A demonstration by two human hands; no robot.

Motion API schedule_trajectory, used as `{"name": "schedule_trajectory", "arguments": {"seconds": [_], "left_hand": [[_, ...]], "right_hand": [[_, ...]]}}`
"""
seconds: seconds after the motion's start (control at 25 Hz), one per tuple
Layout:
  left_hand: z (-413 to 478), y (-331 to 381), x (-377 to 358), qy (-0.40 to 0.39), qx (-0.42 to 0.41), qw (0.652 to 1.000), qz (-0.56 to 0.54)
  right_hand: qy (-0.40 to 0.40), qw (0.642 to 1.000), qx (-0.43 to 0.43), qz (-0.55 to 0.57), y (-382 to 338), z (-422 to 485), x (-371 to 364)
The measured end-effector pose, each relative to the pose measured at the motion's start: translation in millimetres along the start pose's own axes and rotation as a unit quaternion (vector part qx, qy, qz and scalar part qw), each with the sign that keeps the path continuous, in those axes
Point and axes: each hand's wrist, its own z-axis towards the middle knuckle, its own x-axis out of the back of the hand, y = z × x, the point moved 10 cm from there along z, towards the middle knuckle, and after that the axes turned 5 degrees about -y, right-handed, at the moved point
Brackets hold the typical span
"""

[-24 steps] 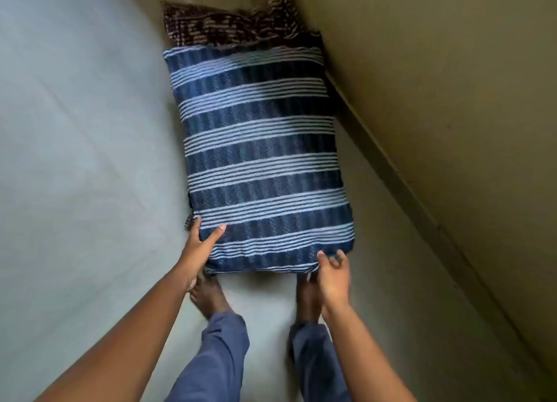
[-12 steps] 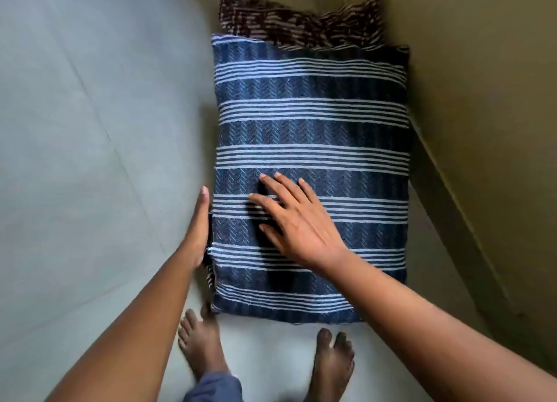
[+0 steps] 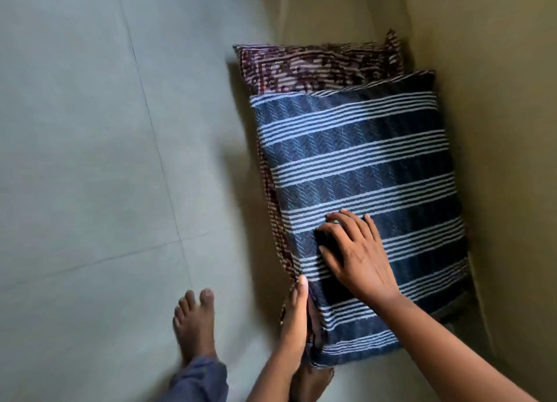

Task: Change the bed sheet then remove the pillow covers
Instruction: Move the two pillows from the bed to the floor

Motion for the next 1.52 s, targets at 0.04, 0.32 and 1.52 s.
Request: {"name": "schedule_trajectory", "arguments": {"seconds": [0.04, 0.32, 1.52], "left_hand": [[2.5, -39.1, 3.5, 0.010, 0.002, 1.000, 0.017], [28.8, 129.6, -15.5, -0.060, -0.009, 0.977, -0.203], [-229.1, 144.8, 237.6, -0.152, -0.036, 0.987, -0.021]], "right_hand": [[-0.006, 1.000, 0.005, 0.007, 2.3, -2.6, 3.0], [0.017, 0.997, 0.063, 0.031, 6.9, 86.8, 46.7], [-0.154, 0.955, -0.088, 0.237, -118.3, -65.2, 209.9]]}}
